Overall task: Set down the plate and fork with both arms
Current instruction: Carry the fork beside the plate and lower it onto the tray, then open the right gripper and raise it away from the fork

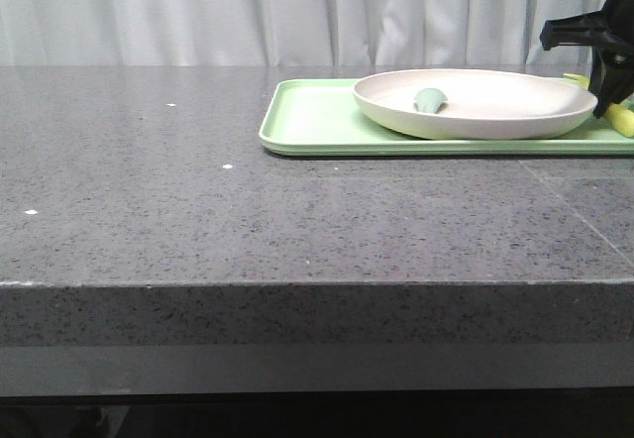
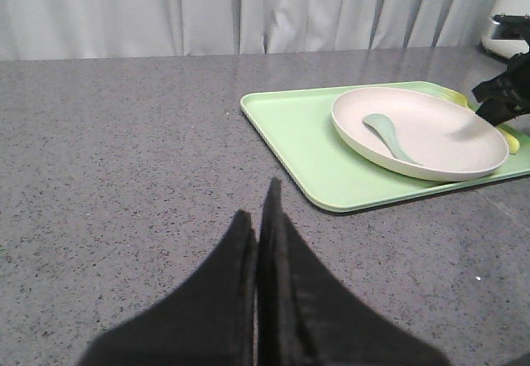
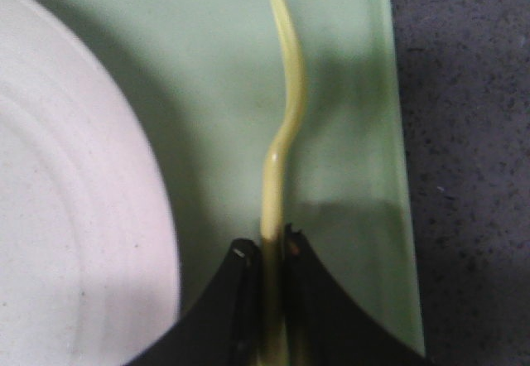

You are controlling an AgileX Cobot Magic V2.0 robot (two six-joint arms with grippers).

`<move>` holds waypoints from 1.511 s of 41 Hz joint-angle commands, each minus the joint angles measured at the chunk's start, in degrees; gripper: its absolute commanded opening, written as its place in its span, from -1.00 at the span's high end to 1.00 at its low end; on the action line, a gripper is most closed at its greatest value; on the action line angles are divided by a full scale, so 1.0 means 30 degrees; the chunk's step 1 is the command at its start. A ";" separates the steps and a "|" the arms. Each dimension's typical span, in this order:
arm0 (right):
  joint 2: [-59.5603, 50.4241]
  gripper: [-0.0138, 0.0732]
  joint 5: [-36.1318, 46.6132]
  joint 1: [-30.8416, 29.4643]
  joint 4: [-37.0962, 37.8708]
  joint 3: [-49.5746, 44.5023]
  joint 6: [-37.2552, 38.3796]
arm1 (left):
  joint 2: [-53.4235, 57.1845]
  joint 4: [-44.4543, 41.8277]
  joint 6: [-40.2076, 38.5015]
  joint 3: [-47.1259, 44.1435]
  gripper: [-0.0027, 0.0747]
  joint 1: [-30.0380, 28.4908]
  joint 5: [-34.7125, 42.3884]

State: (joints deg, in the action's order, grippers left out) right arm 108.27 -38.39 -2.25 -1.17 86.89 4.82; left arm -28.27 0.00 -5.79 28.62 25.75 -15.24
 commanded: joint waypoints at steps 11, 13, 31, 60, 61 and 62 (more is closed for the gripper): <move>-0.0839 0.69 0.0523 -0.0751 0.0082 0.0645 0.0318 | -0.0062 0.0000 0.0005 0.0522 0.98 -0.0025 0.1470; -0.0839 0.58 0.0446 -0.0751 0.0082 0.0645 0.0318 | -0.0062 0.0000 0.0005 0.0522 0.98 -0.0025 0.1470; -0.2398 -0.09 0.0290 -0.0733 0.0082 0.0645 0.0318 | -0.0062 0.0000 0.0005 0.0522 0.98 -0.0025 0.1470; -1.2856 0.84 0.1309 0.1615 0.0082 -0.5038 -0.0415 | -0.0062 0.0000 0.0005 0.0522 0.98 -0.0025 0.1470; -1.3237 0.84 0.1452 0.1615 0.0082 -0.5522 -0.0419 | -0.0062 0.0000 0.0005 0.0522 0.98 -0.0025 0.1470; -1.3757 0.84 0.1631 0.1624 0.0082 -0.6035 -0.0481 | -0.0062 0.0000 0.0005 0.0522 0.98 -0.0025 0.1470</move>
State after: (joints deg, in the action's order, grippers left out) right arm 72.27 -38.33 2.66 -1.13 70.42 4.20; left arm -28.27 0.00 -5.79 28.62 25.75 -15.24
